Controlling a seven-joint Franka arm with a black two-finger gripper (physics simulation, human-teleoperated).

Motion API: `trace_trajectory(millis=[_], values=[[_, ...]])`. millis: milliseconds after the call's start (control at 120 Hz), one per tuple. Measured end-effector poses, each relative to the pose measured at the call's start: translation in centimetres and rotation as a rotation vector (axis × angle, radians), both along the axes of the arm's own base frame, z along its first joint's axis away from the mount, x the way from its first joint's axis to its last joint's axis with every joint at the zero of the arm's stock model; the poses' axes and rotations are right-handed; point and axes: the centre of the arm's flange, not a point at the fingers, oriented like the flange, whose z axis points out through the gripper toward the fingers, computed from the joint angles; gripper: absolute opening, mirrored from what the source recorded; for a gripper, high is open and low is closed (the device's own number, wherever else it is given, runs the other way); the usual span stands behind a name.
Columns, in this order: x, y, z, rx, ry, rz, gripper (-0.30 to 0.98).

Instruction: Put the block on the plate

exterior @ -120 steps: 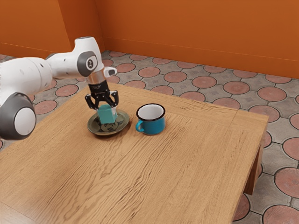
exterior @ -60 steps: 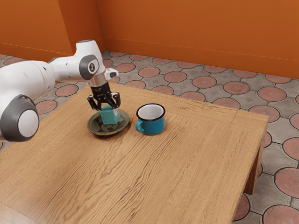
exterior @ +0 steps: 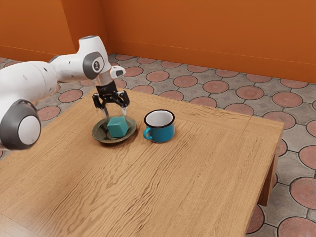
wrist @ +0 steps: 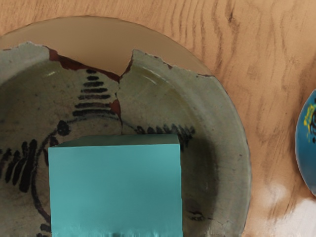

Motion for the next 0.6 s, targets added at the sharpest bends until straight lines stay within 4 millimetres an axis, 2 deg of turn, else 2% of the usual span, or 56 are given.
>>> trace_trajectory(millis=[100, 200, 333, 408, 450, 517, 600], values=[[-0.9, -2.2, 4.3, 0.006, -0.026, -0.032, 0.65], [-2.9, -6.7, 8.4, 0.009, -0.011, -0.098, 0.66], [-7.2, -13.6, 12.4, 0.020, 0.055, -0.204, 0.67], [-10.7, -17.3, 16.2, 0.051, 0.051, -0.267, 0.68], [-13.2, -18.2, 18.4, 0.067, 0.043, -0.282, 0.68], [-16.7, -18.4, 21.3, 0.091, 0.030, -0.290, 0.68], [-19.1, -18.4, 23.4, 0.110, 0.034, -0.294, 0.68]])
